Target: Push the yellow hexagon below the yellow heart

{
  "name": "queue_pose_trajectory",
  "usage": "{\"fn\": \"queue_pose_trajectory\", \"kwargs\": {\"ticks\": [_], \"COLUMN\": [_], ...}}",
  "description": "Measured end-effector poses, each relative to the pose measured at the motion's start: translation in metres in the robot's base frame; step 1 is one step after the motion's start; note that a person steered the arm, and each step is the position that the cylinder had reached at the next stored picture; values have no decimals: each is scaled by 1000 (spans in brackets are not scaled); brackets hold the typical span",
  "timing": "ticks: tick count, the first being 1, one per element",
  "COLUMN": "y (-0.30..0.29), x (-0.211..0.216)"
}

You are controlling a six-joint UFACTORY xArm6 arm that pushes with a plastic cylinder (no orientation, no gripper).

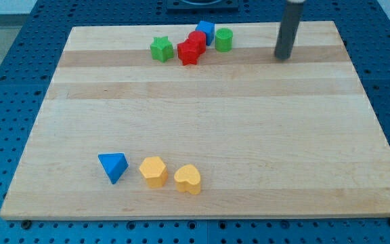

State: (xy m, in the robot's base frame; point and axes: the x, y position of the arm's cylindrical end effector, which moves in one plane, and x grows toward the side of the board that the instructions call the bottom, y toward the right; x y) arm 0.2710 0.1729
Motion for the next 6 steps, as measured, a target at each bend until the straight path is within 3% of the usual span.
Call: {"fn": "queue_pose_trajectory", "kwargs": {"ticks": [1, 2, 3, 5, 6], "y": [-47, -79, -147, -175, -180], "x": [-77, -79, -78, -36, -63]}}
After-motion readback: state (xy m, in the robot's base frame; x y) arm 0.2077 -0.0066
